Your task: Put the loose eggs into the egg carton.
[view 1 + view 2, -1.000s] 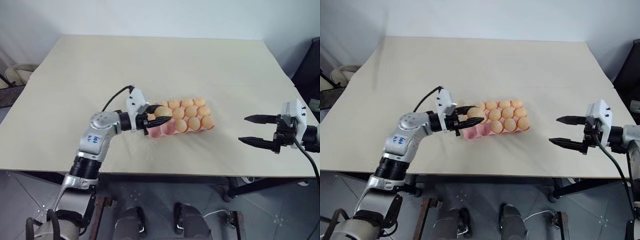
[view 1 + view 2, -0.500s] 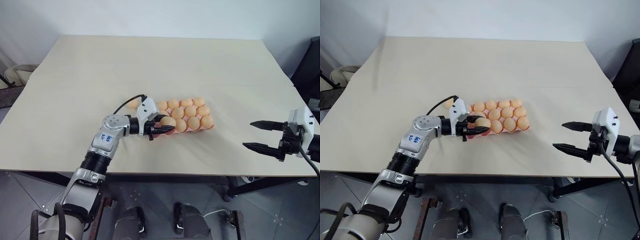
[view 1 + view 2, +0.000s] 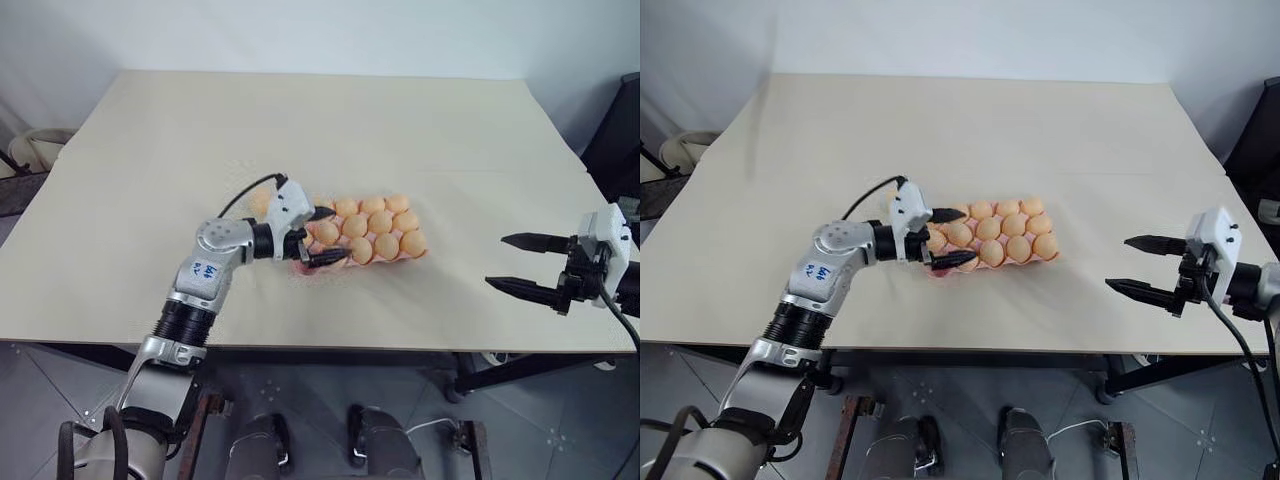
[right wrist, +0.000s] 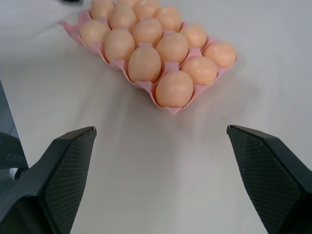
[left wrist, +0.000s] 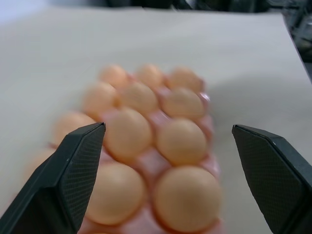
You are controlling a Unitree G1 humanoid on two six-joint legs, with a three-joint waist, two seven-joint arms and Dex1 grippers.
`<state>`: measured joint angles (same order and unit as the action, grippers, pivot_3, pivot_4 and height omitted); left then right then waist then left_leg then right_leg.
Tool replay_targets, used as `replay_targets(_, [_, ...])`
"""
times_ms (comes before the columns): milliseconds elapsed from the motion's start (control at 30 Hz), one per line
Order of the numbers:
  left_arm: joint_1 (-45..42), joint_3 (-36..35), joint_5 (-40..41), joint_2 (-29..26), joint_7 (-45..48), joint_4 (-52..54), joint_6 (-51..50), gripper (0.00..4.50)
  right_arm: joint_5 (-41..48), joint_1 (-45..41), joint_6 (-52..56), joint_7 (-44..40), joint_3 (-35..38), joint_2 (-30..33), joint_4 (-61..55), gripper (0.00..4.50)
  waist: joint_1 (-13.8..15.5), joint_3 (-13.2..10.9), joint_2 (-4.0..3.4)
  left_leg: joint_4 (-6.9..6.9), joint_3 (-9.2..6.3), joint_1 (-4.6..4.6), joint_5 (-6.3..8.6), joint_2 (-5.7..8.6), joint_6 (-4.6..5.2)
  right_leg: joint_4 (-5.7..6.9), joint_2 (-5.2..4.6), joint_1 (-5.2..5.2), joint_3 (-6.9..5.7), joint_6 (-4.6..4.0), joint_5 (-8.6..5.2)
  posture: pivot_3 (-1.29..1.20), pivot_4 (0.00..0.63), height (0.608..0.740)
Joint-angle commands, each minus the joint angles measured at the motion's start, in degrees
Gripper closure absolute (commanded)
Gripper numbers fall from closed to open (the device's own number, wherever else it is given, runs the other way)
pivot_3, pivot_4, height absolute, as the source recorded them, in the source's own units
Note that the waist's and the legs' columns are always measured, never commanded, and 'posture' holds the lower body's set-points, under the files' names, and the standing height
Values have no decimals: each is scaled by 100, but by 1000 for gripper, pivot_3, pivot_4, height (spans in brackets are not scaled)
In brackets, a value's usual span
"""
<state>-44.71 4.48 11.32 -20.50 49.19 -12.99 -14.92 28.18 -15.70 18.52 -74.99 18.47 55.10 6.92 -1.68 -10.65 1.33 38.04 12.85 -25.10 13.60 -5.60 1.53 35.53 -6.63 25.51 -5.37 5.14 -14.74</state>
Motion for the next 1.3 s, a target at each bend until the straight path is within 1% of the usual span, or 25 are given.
replay_targets(33, [-95,-577,137,-169,-465,423,182,61,40,-126,-90,-76,54,124,21,0,-7,0,0,-1,0,0,0,0,0,0,0,0,1,0,0,0,150,740])
replay_targets(100, [21,-932,91,-293,-824,574,372,61,13,-223,-99,-106,-2,126,98,0,-14,0,0,-2,1,1,-2,0,2,1,0,0,1,0,0,0,150,740])
replay_targets(233, [423,-1596,182,-476,-1569,1139,73,61,-49,-427,-139,-206,-130,133,275,0,-14,0,-1,-1,1,1,-2,0,2,3,0,0,2,0,0,0,150,740])
replay_targets(400, [1642,-1975,265,-632,-2155,2584,-916,61,-127,-680,-211,-305,-311,112,494,0,-7,1,-2,-4,5,2,-8,-1,-10,3,1,1,4,0,0,0,150,740])
replay_targets(500, [2282,-2331,155,-468,-2910,3303,-1499,61,-154,-767,-230,-358,-354,109,577,0,6,1,-1,-2,4,1,-6,0,-13,4,0,1,4,1,0,0,150,740])
replay_targets(567, [2664,-2453,205,-288,-3236,3762,-1745,61,-157,-789,-240,-390,-372,123,620,0,17,1,-1,-2,0,1,0,0,-3,3,-1,0,4,0,0,0,150,740])
replay_targets(733, [3720,-2531,366,152,-3632,4831,-2187,61,-102,-842,-263,-527,-340,154,699,0,3,1,-1,-4,6,1,1,0,-1,-1,-4,-1,8,0,0,0,150,740])
replay_targets(800, [3925,-2579,392,206,-3689,4943,-2235,61,-47,-860,-289,-631,-294,162,732,0,6,1,-1,-4,5,4,1,-2,-3,0,0,0,7,-4,-2,0,150,740])
replay_targets(900, [4004,-2655,424,172,-3737,4881,-2214,61,42,-914,-319,-761,-224,163,793,0,7,1,-1,-4,-2,4,-3,-6,-9,0,3,0,4,-25,-12,0,150,740])
replay_targets(933, [4010,-2669,433,152,-3738,4847,-2196,61,84,-938,-313,-794,-198,160,804,0,5,1,-1,-4,-2,4,-4,-4,-9,-2,4,0,6,-92,-45,0,150,740])
replay_targets(967, [4009,-2683,431,140,-3750,4813,-2176,61,134,-959,-285,-820,-168,164,807,0,4,1,-1,-3,-2,5,-4,-4,-9,-4,4,0,10,-104,-49,0,150,740])
replay_targets(1133, [3958,-2671,458,119,-3740,4653,-2121,61,454,-1007,-75,-681,49,97,703,0,1,1,-1,-4,2,5,-4,-1,-7,-7,4,0,16,-99,-46,0,150,740])
replay_targets(1300, [3598,-2540,425,8,-3661,4136,-2026,61,647,-845,9,-587,221,37,534,0,4,1,-1,-5,0,6,-4,-5,-7,-6,8,2,14,-100,-46,0,150,740])
